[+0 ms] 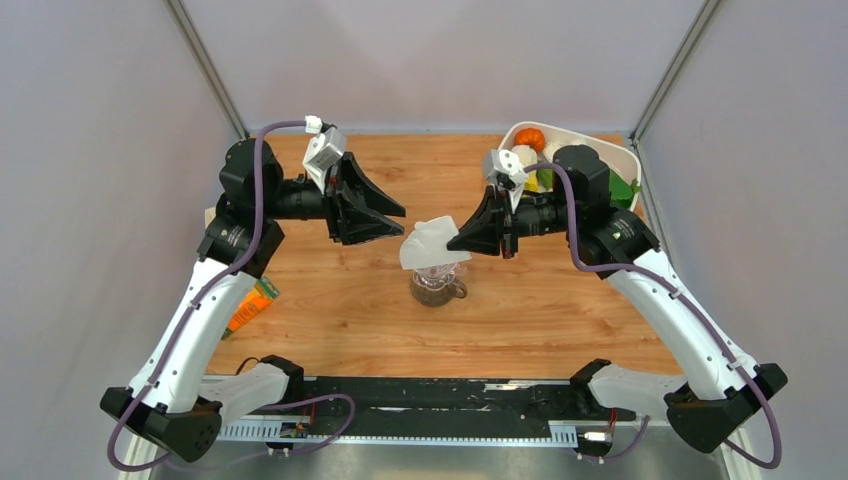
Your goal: Place the coffee filter in the dripper
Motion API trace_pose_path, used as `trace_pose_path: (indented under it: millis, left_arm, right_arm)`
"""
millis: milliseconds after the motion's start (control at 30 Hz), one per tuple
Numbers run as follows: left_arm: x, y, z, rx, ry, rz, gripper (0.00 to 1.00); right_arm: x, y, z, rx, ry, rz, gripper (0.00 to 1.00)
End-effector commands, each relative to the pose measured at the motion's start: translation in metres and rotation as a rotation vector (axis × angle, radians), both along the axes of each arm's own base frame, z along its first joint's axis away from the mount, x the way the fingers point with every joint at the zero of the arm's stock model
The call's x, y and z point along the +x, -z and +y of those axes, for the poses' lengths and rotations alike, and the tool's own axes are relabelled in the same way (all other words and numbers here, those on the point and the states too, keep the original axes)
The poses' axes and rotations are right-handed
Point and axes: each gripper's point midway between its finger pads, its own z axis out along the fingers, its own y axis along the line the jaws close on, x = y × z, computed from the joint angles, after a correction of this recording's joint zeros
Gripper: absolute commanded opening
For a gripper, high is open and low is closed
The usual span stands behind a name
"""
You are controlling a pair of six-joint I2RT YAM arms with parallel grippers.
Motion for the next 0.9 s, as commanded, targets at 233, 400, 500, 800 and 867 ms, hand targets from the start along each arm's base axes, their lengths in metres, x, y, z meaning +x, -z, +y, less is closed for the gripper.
trace_pose_path:
  millis: [233, 400, 500, 800, 867]
  left_arm:
    - [-0.018, -0.01, -0.015, -0.019, 0.09, 0.041, 0.4]
    - [-0.02, -0.003, -0.016, -0.005, 0.107, 0.059, 0.3]
    - [-0.022, 0.001, -0.017, 0.0, 0.123, 0.065, 0.26]
    - [-0.022, 0.012, -0.017, 0.022, 0.127, 0.09, 0.31]
    - [-0.021, 0.015, -0.017, 0.031, 0.122, 0.093, 0.32]
  right_arm:
    - [-0.017, 0.002, 0.004, -0.011, -0.067, -0.145, 0.0]
    - [-0.018, 0.004, 0.004, -0.016, -0.068, -0.157, 0.0]
    - [-0.019, 0.003, 0.004, -0.016, -0.069, -0.157, 0.0]
    - [-0.019, 0.004, 0.004, -0.017, -0.07, -0.154, 0.0]
    - [-0.02, 0.003, 0.004, -0.016, -0.071, -0.154, 0.0]
